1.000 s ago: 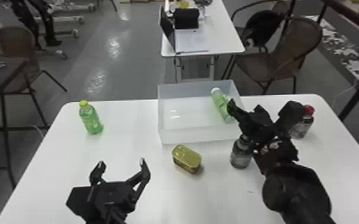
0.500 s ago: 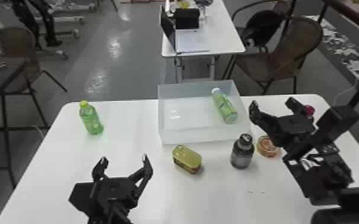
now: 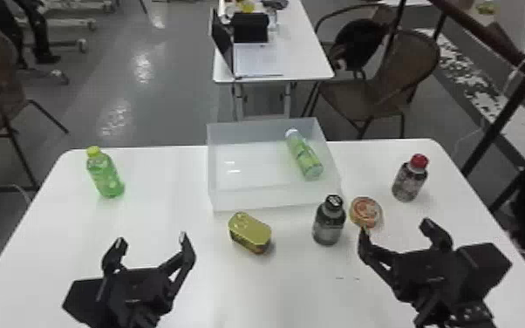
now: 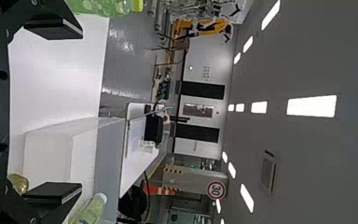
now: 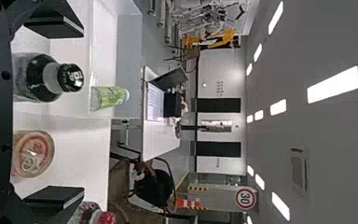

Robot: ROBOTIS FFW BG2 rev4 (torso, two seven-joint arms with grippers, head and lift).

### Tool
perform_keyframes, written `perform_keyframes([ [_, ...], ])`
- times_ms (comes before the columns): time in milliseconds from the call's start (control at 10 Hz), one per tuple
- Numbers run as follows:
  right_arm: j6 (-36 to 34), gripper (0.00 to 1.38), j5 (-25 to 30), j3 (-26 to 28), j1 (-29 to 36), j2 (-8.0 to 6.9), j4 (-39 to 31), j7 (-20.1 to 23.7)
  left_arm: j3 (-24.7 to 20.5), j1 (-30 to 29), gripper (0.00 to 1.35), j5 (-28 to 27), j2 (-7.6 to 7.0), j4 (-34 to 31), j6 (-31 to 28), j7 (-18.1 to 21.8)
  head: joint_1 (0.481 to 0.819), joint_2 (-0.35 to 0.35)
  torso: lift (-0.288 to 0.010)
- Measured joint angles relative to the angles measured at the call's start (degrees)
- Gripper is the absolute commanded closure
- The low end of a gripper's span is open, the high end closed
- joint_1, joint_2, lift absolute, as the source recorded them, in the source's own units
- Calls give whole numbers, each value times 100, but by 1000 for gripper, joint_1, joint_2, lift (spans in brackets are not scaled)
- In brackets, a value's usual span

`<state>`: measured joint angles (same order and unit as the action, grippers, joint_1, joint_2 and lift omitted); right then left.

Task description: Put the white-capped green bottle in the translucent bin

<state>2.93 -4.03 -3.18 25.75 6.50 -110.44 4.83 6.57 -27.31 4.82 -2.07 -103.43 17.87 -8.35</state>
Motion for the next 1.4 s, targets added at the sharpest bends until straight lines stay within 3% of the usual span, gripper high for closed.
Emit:
perform_keyframes([
  [300, 7, 114, -138, -19, 43, 55, 36, 167, 30, -5, 148, 6, -62, -10, 0, -1, 695, 21, -45],
  [600, -268, 111, -38, -60, 113, -66, -85, 34, 5, -16, 148, -61, -18, -17, 4, 0, 695, 29, -45],
  [1100, -698, 84, 297, -60, 167, -36, -438, -19, 29, 9, 148, -75, -58, -28, -61, 0, 695, 24, -45],
  [1400, -573, 90, 337, -60, 123, -63, -400, -30, 38, 9, 148, -78, -74, -32, -56, 0, 695, 23, -45],
])
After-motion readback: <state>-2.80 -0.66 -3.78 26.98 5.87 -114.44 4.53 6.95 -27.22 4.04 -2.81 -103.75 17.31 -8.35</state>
